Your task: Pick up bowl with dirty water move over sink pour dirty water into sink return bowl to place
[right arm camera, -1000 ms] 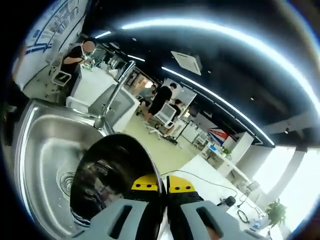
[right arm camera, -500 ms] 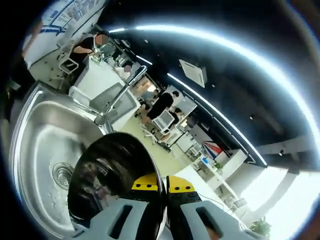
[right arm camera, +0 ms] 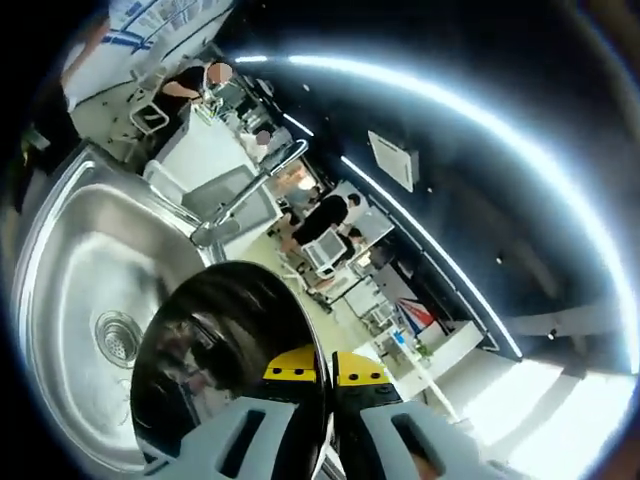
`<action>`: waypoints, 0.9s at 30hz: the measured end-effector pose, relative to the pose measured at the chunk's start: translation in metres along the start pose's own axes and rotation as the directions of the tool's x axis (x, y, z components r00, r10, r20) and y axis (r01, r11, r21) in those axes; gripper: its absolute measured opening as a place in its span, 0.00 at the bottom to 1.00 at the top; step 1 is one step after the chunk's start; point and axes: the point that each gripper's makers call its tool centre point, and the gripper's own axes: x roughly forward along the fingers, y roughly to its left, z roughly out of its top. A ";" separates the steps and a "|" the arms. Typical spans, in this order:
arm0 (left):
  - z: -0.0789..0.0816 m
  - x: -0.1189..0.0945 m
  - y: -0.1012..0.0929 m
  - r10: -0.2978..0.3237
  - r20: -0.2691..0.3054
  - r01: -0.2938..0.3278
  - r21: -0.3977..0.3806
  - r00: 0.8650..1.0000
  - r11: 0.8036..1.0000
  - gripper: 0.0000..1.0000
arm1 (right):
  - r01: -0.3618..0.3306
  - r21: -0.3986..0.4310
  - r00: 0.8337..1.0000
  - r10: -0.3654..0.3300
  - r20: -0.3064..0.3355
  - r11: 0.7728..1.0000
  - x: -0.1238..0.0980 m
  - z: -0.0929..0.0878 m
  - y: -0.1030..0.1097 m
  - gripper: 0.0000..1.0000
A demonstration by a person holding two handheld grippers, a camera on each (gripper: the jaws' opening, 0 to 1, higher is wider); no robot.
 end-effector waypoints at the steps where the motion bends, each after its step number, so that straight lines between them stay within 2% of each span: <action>1: 0.000 0.000 0.000 -0.001 -0.001 0.001 0.000 1.000 1.000 0.54 | 0.001 -0.006 1.000 -0.001 0.006 1.000 0.000 0.001 0.000 0.00; 5: 0.000 0.000 0.000 0.000 0.000 0.000 -0.001 1.000 1.000 0.54 | 0.007 -0.042 1.000 -0.006 0.019 0.999 -0.003 0.006 0.001 0.00; 13: -0.002 -0.001 0.000 0.001 -0.003 -0.001 -0.001 1.000 1.000 0.54 | 0.012 -0.057 1.000 -0.010 0.029 0.998 -0.006 0.009 0.003 0.00; 21: -0.003 -0.001 0.000 0.001 -0.001 -0.001 -0.005 1.000 1.000 0.54 | 0.012 -0.124 0.999 -0.007 0.041 0.992 -0.007 0.012 0.011 0.00; 27: -0.005 -0.001 0.002 0.005 -0.004 -0.005 -0.011 1.000 1.000 0.54 | 0.014 -0.113 0.999 -0.010 0.040 0.993 -0.006 0.010 0.010 0.00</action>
